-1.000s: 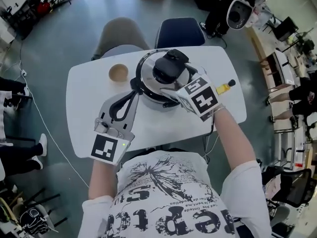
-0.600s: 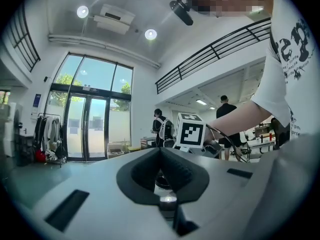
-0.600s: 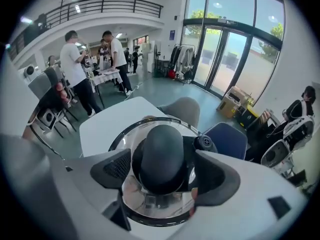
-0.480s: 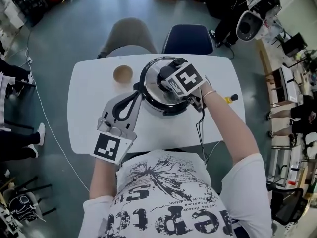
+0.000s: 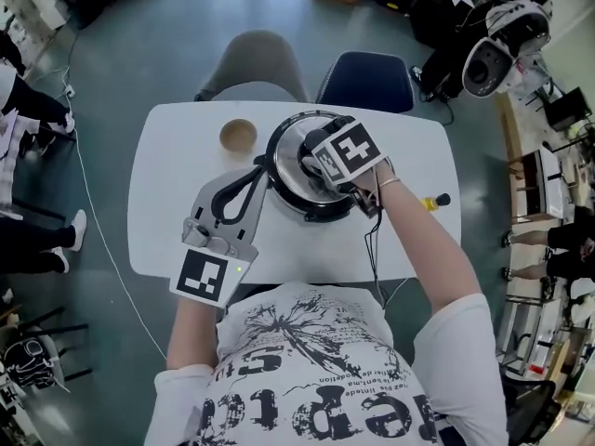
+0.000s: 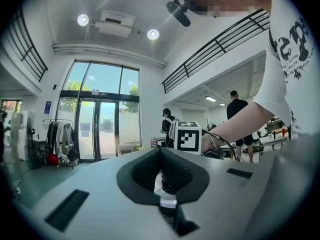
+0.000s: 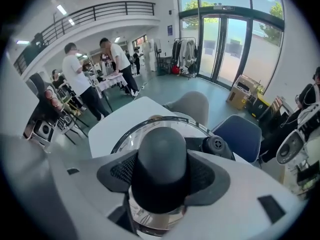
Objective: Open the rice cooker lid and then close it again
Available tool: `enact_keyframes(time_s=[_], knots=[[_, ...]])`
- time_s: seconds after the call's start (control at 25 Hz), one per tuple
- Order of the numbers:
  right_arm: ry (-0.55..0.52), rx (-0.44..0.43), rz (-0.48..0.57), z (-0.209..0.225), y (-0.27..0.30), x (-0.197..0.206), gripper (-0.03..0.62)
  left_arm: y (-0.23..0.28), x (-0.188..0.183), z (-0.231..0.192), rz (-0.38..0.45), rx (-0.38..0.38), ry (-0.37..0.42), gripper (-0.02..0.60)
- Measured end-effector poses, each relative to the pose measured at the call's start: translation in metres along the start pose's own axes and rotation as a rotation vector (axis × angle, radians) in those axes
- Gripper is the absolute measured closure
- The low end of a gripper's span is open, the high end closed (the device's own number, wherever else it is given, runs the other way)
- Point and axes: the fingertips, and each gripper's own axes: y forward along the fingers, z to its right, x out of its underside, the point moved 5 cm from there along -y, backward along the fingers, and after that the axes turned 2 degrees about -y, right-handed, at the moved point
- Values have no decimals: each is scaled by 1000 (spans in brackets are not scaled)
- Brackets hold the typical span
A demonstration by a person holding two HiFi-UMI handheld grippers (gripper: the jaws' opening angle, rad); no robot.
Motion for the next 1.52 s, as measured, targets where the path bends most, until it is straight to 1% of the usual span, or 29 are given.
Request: enact_keyframes(time_s=[0.28,0.48,0.64,0.76,0.92,1.04,1.24,1.36,1.52], knots=[[35,9,-7,-2,-3,-5,298,-2,-9,3,5,-13,28,568],[76,-2,28,0,-8,-3,301,-8,-5,6,-8,-3,29,568],[58,18,55,-7,-18,-9,301,-13,-6,2,-3,9,33,568],[29,43,60,-10,-28,-6,301,-12,-10,7,8,21,39,568],[46,57,90,-3,-48,4,301,-11,-11,12,4,27,37,568],[65,67,101,5,-65,20,301,-10,-9,13,-7,23,30,568],[109,70,94,23,-93,76,301,-6,-1,42,-37,29,37,569],[145,69,90,28,-101,106,301,-6,3,56,-44,36,39,568],[162,56,74,29,-103,129,301,-10,7,66,-50,35,33,568]])
